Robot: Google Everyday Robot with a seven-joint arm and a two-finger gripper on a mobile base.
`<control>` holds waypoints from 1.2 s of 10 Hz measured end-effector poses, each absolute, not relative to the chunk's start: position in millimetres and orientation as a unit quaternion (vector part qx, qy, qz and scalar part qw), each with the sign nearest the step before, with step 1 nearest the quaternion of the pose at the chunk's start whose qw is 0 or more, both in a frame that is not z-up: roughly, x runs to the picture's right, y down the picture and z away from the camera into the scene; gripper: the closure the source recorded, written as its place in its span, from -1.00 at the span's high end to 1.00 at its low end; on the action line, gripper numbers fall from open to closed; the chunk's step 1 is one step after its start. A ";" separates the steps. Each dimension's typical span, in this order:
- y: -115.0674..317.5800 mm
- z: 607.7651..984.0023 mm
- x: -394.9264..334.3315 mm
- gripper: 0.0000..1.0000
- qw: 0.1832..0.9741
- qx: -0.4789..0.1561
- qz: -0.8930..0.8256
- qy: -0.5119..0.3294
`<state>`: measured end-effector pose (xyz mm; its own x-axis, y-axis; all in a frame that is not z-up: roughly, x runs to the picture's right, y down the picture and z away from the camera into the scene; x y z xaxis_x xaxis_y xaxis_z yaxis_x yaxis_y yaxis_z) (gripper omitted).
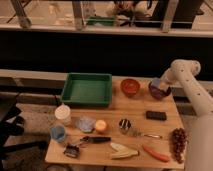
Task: Place sponge in purple bowl
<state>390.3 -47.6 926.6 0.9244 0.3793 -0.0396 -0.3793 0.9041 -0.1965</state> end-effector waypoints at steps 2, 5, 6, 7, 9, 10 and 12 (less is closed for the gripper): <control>-49.5 931.0 390.5 -1.00 0.976 -0.097 0.194 0.003; -53.9 933.6 400.3 -1.00 0.977 -0.087 0.195 0.014; -55.4 933.1 405.4 -1.00 0.977 -0.082 0.196 0.021; -55.1 933.0 407.9 -1.00 0.977 -0.081 0.196 0.024; -52.8 930.7 409.6 -0.81 0.977 -0.084 0.194 0.027; -48.2 926.4 408.9 -0.58 0.976 -0.087 0.196 0.025; -45.5 925.2 411.6 0.00 0.976 -0.090 0.195 0.029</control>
